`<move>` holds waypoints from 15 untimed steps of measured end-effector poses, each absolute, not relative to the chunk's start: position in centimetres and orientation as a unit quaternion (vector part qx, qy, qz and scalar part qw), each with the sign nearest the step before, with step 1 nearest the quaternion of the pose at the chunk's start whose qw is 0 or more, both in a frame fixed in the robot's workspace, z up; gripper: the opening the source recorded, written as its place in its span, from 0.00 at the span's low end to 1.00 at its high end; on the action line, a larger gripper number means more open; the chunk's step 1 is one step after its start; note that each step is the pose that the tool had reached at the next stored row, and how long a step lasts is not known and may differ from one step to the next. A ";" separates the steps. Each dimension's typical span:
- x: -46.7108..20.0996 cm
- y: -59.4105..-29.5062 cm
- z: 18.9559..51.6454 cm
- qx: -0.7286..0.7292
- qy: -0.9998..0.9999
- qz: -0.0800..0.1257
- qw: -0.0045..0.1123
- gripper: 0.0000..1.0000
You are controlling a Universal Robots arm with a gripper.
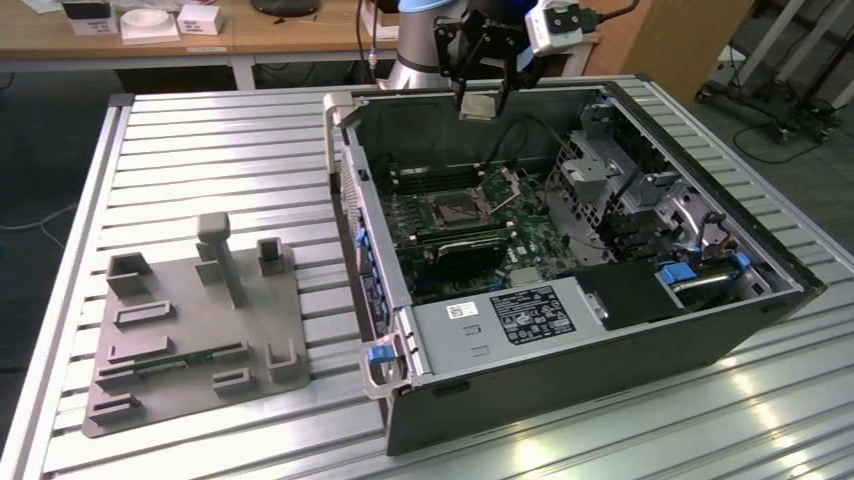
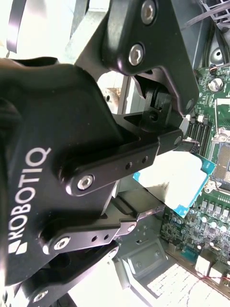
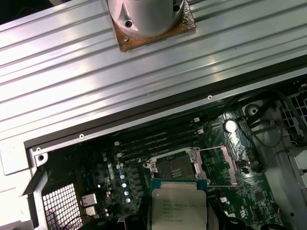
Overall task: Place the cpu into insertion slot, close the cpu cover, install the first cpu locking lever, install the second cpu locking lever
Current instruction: 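Place the cpu into insertion slot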
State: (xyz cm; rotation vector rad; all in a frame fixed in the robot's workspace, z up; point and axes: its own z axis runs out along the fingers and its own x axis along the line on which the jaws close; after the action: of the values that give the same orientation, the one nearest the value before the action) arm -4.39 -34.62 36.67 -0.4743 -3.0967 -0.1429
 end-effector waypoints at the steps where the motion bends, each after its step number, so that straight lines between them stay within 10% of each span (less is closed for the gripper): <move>1: -4.4 -34.6 36.7 -0.152 -0.987 -0.046 0.003 0.54; 15: -4.4 -34.6 36.7 -0.170 -0.984 -0.046 0.002 0.54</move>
State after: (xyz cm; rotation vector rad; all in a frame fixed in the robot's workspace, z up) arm -4.39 -34.62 36.67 -0.5324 -3.0889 -0.1431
